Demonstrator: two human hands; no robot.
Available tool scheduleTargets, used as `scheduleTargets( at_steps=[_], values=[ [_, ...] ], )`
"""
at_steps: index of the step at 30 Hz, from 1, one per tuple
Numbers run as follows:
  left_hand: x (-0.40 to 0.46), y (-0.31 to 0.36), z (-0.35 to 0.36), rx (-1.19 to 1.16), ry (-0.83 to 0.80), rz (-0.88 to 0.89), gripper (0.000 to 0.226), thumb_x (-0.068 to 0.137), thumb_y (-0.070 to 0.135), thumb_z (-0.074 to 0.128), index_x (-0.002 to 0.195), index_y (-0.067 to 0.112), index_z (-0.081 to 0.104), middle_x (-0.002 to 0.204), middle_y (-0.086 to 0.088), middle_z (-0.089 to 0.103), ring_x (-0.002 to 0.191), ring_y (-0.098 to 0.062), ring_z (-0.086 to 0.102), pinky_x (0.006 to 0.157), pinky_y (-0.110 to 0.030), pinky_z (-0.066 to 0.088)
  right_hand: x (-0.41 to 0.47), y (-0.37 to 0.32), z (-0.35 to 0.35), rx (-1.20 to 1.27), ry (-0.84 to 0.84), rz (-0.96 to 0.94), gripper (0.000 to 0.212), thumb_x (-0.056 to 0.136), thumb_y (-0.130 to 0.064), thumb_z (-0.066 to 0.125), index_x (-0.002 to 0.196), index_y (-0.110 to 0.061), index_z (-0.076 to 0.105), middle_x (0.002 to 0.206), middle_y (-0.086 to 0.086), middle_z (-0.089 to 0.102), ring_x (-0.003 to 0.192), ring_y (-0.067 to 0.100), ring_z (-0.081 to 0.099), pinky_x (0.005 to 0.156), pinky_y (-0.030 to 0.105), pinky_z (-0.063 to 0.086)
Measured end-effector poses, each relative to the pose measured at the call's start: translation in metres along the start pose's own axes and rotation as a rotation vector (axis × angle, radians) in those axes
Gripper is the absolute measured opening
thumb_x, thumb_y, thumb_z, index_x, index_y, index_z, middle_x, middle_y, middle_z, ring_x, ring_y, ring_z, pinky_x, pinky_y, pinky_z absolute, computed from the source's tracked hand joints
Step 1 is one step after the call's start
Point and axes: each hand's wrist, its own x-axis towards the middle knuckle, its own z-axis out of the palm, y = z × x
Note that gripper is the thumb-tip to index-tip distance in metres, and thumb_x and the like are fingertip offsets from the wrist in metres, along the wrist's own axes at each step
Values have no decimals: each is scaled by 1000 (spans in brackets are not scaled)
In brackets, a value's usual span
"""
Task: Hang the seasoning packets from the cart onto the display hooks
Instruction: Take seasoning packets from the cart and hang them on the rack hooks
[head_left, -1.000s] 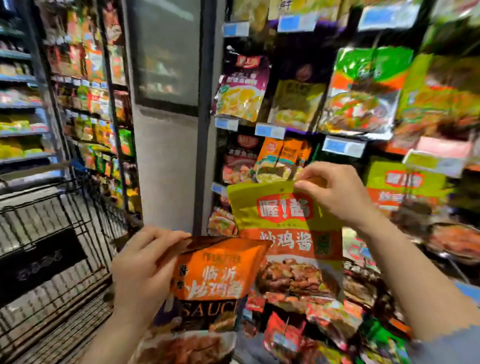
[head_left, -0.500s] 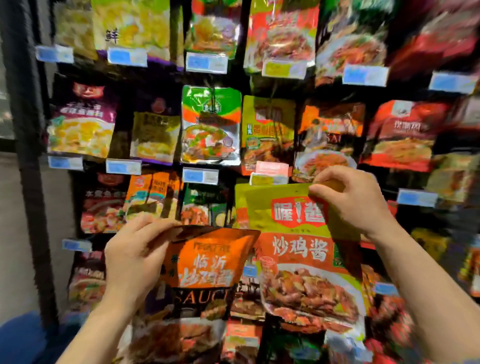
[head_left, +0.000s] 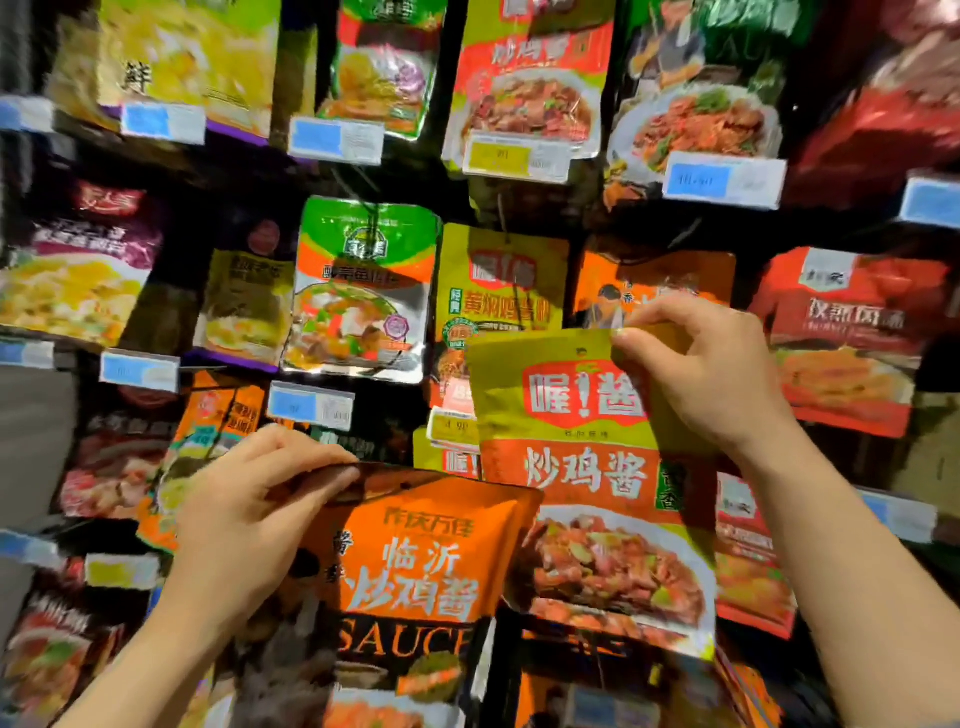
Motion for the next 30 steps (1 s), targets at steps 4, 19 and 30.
scheduleTargets(
  at_steps=[4, 19, 30],
  values=[
    [28, -11, 0, 20, -5, 13, 16, 75, 35, 69, 83, 22, 73, 81, 13, 65, 79, -2, 61, 71, -17, 46, 47, 6, 16, 89, 83, -6, 9, 86, -23, 66, 85, -14, 68, 81, -6, 61, 77, 8, 55, 67, 23, 37],
    [112, -55, -35, 148, 0, 179, 25, 74, 41, 61, 83, 21, 75, 83, 13, 66, 82, 2, 60, 71, -5, 39, 147, 11, 117, 323, 375, 148, 11, 86, -22, 67, 79, -13, 65, 77, -1, 62, 76, 12, 55, 65, 21, 34],
    [124, -76, -13, 107, 32, 162, 14, 70, 25, 69, 83, 31, 69, 91, 17, 64, 82, 4, 60, 70, -3, 41, 150, 22, 147, 182, 601, 55, 21, 87, -24, 65, 76, -6, 64, 74, 2, 62, 69, 11, 51, 59, 21, 28]
  ],
)
